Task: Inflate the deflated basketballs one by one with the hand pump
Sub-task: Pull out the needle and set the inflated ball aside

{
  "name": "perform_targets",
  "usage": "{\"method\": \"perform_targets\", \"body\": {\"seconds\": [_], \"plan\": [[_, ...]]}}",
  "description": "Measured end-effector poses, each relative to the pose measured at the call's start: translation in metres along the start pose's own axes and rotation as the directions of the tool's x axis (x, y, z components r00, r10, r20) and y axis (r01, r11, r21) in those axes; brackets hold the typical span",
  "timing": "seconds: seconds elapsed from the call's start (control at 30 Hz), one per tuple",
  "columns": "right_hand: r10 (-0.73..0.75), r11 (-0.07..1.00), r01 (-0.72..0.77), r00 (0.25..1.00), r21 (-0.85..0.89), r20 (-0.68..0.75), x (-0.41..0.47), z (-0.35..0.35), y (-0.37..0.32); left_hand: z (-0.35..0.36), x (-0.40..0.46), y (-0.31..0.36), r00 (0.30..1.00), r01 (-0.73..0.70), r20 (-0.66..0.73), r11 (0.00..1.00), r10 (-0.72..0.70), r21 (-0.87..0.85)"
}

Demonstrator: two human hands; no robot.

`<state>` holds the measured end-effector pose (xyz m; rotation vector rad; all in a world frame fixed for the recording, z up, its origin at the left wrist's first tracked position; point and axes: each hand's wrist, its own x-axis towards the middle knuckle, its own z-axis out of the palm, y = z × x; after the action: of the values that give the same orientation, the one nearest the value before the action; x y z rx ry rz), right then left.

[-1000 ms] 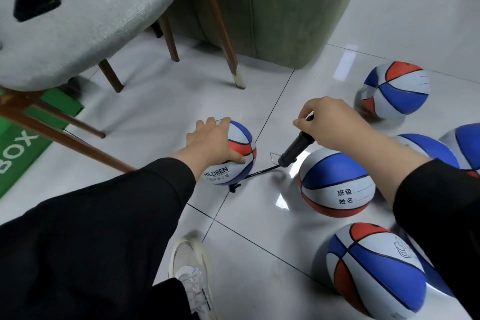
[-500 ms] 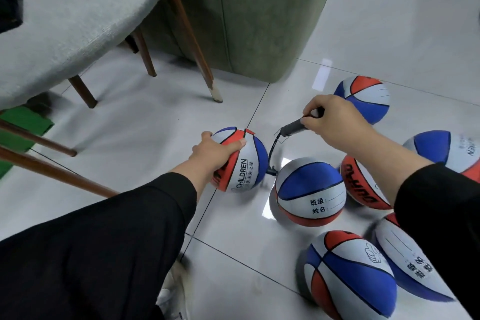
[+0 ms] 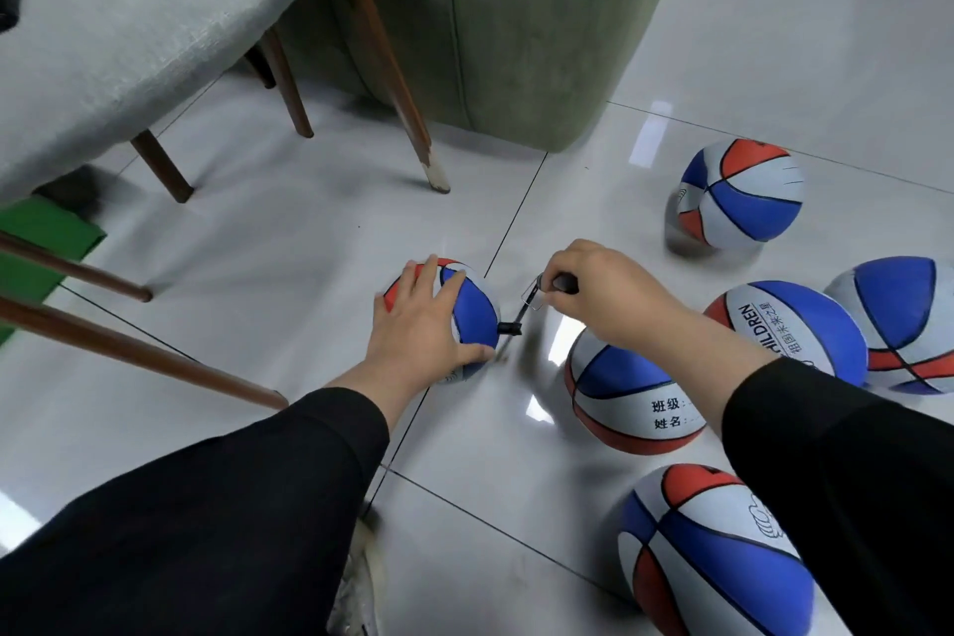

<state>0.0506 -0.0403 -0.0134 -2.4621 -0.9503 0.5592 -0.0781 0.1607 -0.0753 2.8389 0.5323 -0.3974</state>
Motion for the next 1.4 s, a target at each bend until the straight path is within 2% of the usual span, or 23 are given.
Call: {"method": "perform_targets", "body": {"seconds": [0.13,0.33,0.47,0.6,0.7,0.83,1.0,1.4], "plan": [[-0.001,1.000,0.000,0.996,0.008,0.089,-0.001,0.033,-0.010,0.000,-0.003,-0.022,1.000,0.016,-0.017,1.000,-0.016,-0.025],[0.093,0.995,-0.088,0.992,-0.055,0.084,0.002,0.074,-0.026,-0.001,-0.008,-0.042,0.999,0.003,-0.032,0.997,-0.005,-0.076],[0.098,0.956,-0.074,0.993,-0.284,0.070,0.014,0.091,-0.051,0.002,-0.014,-0.052,0.999,-0.007,-0.039,0.992,0.002,-0.123],[0.148,0.837,-0.077,0.985,-0.542,0.088,0.029,0.100,-0.073,0.000,-0.014,-0.061,0.999,-0.010,-0.034,0.978,0.002,-0.209],[0.129,0.765,0.008,0.978,-0.644,0.165,0.036,0.098,-0.076,-0.002,-0.013,-0.065,1.000,-0.005,-0.017,0.969,0.000,-0.248],[-0.011,0.742,0.179,0.967,-0.646,0.255,0.045,0.091,-0.063,-0.002,-0.004,-0.062,1.000,0.017,0.021,0.989,-0.014,-0.150],[-0.074,0.699,0.298,0.934,-0.650,0.349,0.059,0.079,-0.047,0.006,0.001,-0.050,1.000,0.022,-0.010,0.997,-0.023,-0.069],[-0.210,0.717,0.384,0.915,-0.581,0.345,0.069,0.081,-0.029,0.009,0.006,-0.053,0.998,0.046,-0.040,0.995,-0.050,-0.090]]}}
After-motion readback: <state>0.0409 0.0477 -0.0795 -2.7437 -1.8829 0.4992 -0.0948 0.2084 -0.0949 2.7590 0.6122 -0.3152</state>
